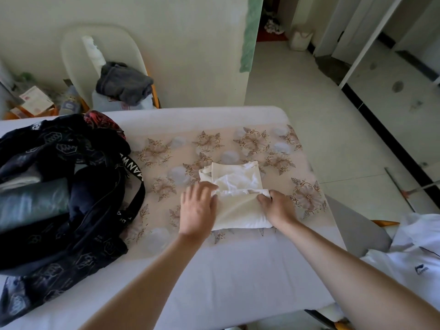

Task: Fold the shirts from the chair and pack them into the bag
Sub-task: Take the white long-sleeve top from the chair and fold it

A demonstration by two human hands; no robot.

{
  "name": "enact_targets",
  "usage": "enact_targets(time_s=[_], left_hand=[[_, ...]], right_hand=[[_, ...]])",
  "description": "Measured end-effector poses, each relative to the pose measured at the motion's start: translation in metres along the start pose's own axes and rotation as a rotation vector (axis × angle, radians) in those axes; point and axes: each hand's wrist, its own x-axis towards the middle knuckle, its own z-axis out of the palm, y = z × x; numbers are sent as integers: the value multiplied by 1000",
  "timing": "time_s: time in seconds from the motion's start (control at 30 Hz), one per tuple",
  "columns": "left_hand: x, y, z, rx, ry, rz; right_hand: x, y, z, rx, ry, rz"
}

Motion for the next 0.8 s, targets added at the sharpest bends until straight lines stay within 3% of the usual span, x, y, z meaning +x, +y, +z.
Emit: enact_targets(time_s=[0.07, 0.13, 0.2, 0.27, 0.37, 0.43, 0.5, 0.6, 0.7, 0.8], left_hand=[[-11, 11, 16, 20, -36, 429], [-25, 8, 39, 73, -240, 594], [-29, -5, 54, 250, -479, 475], [-22, -18, 60, 332, -617, 380], [-13, -27, 68, 355, -673, 393], [-9, -30, 69, 377, -671, 394], [-9, -36, 68, 365, -648, 373], [-12, -45, 66, 238, -550, 320], [-11, -49, 64, 136, -538, 277], [4, -38, 46, 71, -684, 138]], right_hand=[[11, -1, 8, -39, 9, 36], [18, -3, 13, -80, 34, 79], [23, -4, 19, -134, 63, 118], [23, -4, 23, -200, 164, -6], [15, 1, 30, -370, 350, -550], [8, 10, 34, -420, 236, -798], [5, 25, 37, -536, 16, -811], [9, 36, 35, -671, -161, -721], [14, 28, 32, -681, -254, -647], [14, 13, 20, -588, -242, -617]])
